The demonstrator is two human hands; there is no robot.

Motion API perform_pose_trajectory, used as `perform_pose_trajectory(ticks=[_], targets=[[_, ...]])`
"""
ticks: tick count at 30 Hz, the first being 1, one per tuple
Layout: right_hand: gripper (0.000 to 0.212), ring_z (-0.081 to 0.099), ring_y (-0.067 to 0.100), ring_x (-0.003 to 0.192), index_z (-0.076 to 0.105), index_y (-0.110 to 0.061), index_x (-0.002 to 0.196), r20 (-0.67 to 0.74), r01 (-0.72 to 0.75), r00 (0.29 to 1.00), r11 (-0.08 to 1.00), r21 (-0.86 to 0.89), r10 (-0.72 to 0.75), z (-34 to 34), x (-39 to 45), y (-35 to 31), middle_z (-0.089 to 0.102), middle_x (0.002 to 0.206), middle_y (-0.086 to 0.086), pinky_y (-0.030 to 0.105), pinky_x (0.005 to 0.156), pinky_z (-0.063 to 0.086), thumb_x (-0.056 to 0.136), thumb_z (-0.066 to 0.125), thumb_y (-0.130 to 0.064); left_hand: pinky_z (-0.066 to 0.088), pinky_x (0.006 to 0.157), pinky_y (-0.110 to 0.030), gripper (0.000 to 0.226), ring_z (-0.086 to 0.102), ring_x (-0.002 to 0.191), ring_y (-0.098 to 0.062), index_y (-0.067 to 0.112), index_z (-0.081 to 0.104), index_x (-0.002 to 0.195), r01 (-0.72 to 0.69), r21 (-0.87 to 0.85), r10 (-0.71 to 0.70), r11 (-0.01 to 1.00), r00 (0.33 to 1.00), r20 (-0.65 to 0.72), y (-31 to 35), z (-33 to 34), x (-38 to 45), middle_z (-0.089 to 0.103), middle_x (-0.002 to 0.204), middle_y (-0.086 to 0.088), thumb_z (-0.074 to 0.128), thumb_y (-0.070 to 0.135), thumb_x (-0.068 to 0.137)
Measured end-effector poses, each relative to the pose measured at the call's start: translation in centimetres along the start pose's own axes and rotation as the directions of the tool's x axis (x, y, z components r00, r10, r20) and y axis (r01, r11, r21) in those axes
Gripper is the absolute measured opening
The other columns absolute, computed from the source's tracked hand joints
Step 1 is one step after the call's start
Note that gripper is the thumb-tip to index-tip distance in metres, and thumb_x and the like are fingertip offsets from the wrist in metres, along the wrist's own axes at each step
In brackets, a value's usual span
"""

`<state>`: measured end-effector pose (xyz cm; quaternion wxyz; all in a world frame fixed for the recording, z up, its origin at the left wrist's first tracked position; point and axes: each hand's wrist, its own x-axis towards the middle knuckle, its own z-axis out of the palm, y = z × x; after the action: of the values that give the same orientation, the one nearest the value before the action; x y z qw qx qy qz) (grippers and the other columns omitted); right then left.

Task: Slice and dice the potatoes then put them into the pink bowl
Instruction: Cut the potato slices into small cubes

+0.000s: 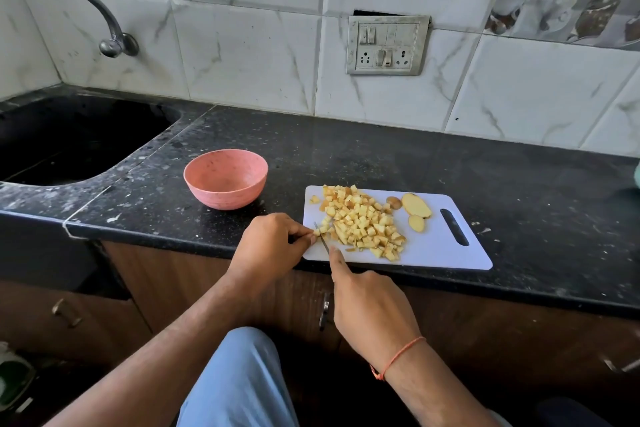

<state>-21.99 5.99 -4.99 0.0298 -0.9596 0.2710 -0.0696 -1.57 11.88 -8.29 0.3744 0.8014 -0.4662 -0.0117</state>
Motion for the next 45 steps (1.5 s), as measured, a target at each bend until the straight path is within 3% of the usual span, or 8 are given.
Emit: perform_pose_trajectory(ticks=[3,7,18,24,29,33,41,45], targets=[[0.066,0.047,0.012,0.058,0.006,-0.025,0.166,0.023,0.003,1.0,1.0,-0.008,-0.003,-0.4,-1.9,0.5,0.049,0.069,-0.005,0.03,0.051,0.034,0.108,0.039,-0.023,0.057,0.077,-0.031,0.015,0.066,0.084,-0.002,0.035,0.085,0.104,0.022,-0.002,-0.022,1.0,1.0,-0.001,0.1,-0.1,-0.1,0.071,0.091,0.021,0.078,0.043,0.094],[0.069,0.046,0.011,0.055,0.0,-0.027,0.165,0.03,-0.005,1.0,0.999,-0.038,0.006,-0.9,-3.5,1.6,0.053,0.07,-0.005,0.029,0.049,0.033,0.107,0.037,-0.021,0.056,0.074,-0.028,0.014,0.067,0.083,-0.002,0.033,0.086,0.099,0.08,-0.059,-0.08,0.995,0.997,-0.004,0.2,0.0,-0.1,0.073,0.091,0.021,0.081,0.044,0.092],[0.064,0.044,0.011,0.048,0.015,-0.028,0.166,-0.133,-0.014,0.991,0.999,0.04,0.019,-0.6,-2.8,1.1,0.048,0.06,-0.007,0.024,0.044,0.023,0.108,0.042,-0.029,0.045,0.069,-0.013,0.012,0.065,0.087,0.004,0.035,0.085,0.102,0.055,-0.073,-0.055,0.996,0.999,0.001,-0.3,0.1,-0.4,0.071,0.095,0.024,0.08,0.039,0.093],[0.066,0.052,0.014,0.053,0.017,-0.023,0.166,-0.118,0.045,0.992,0.999,-0.011,-0.046,-0.3,-1.9,0.1,0.053,0.063,-0.007,0.029,0.044,0.028,0.105,0.044,-0.025,0.051,0.072,-0.018,0.011,0.067,0.086,0.001,0.034,0.085,0.102,0.06,-0.074,-0.059,0.995,0.998,0.011,-0.1,-0.1,-0.3,0.072,0.095,0.022,0.08,0.039,0.093],[0.067,0.059,0.017,0.065,0.006,-0.024,0.166,-0.046,0.023,0.999,0.999,-0.036,-0.025,-0.5,-1.2,0.0,0.06,0.075,-0.003,0.036,0.056,0.049,0.108,0.039,-0.024,0.055,0.075,-0.022,0.012,0.067,0.087,0.0,0.034,0.086,0.103,0.06,-0.075,-0.06,0.995,0.998,0.008,-0.1,-0.2,-0.2,0.072,0.096,0.022,0.081,0.039,0.093],[0.066,0.057,0.013,0.061,0.007,-0.025,0.166,-0.054,0.015,0.998,0.999,-0.032,-0.017,-0.3,-0.9,-0.2,0.057,0.07,-0.005,0.032,0.051,0.041,0.108,0.039,-0.024,0.057,0.075,-0.024,0.013,0.067,0.086,0.0,0.033,0.085,0.103,0.073,-0.086,-0.072,0.994,0.997,0.014,-0.1,-0.2,-0.2,0.072,0.096,0.022,0.081,0.039,0.092],[0.069,0.058,0.016,0.063,0.006,-0.022,0.166,-0.028,0.02,0.999,0.997,-0.069,-0.022,0.0,-0.5,-0.5,0.055,0.07,-0.004,0.034,0.052,0.041,0.106,0.039,-0.02,0.057,0.077,-0.021,0.011,0.068,0.087,0.003,0.034,0.086,0.101,0.086,-0.109,-0.084,0.99,0.996,0.022,-0.1,-0.2,-0.2,0.073,0.095,0.022,0.083,0.037,0.091],[0.068,0.05,0.015,0.059,0.008,-0.019,0.166,-0.02,0.023,0.999,0.996,-0.09,-0.025,0.0,0.2,-0.6,0.053,0.07,-0.003,0.031,0.047,0.028,0.105,0.038,-0.016,0.057,0.077,-0.021,0.01,0.067,0.087,0.004,0.034,0.086,0.1,0.089,-0.117,-0.087,0.989,0.996,0.027,-0.1,-0.3,-0.2,0.073,0.095,0.023,0.084,0.036,0.091]])
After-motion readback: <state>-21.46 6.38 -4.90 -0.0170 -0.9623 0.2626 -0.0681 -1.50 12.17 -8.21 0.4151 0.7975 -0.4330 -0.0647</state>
